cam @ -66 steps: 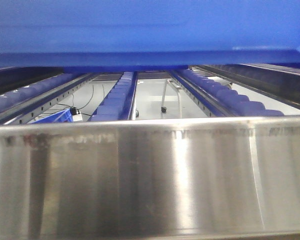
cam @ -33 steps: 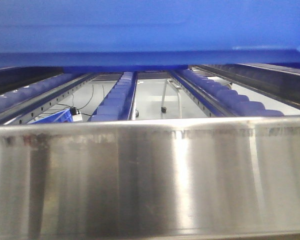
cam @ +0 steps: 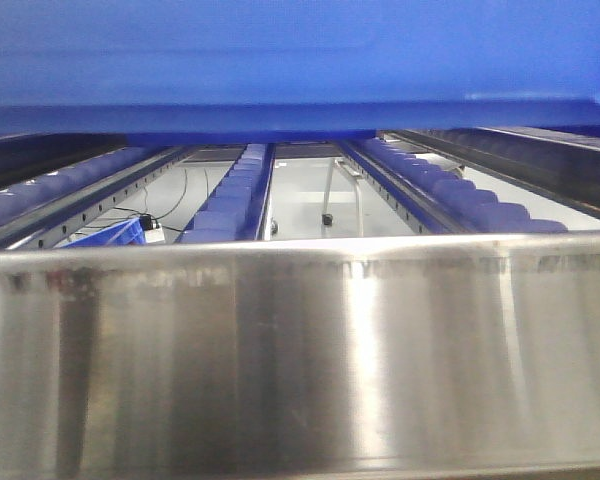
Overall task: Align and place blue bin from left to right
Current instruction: 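Lower and push the held bin into the empty shelf slot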
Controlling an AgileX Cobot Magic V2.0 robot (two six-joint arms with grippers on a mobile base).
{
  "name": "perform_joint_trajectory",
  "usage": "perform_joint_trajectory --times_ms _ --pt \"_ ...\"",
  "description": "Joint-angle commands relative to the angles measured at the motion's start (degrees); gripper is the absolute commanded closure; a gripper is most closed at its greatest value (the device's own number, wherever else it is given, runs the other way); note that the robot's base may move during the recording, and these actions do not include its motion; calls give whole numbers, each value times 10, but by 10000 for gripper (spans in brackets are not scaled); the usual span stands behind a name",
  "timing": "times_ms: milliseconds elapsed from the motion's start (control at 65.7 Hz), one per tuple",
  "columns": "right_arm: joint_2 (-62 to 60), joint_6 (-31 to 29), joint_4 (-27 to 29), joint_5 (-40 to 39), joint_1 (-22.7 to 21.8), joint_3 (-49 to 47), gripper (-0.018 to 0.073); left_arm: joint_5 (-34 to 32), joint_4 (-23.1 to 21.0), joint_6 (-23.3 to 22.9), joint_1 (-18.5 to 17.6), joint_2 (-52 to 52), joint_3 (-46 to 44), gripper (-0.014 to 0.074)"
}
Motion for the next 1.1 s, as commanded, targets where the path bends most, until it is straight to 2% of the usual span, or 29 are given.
perform_joint_trajectory --times_ms 0,122,243,365,517,670,898,1080 --pt "-4 -6 0 -106 5 -6 631 -53 12 -6 -6 0 -5 707" --pt "4 25 10 -102 5 -7 634 -53 0 14 -6 0 -5 707" --pt "27 33 10 -102 1 -8 636 -53 -20 19 14 0 -5 707" --pt "51 34 10 -102 -10 -17 636 -69 -75 37 63 8 -5 707" --pt "70 39 14 -105 -38 -27 636 -121 -151 75 132 21 -5 707" --pt "87 39 29 -106 -70 -27 636 -174 -194 104 177 43 -5 707" --pt "111 39 41 -122 -105 -27 636 -180 -197 106 193 91 -5 707" --pt "128 39 42 -128 -111 -27 637 -185 -195 106 193 112 -5 707"
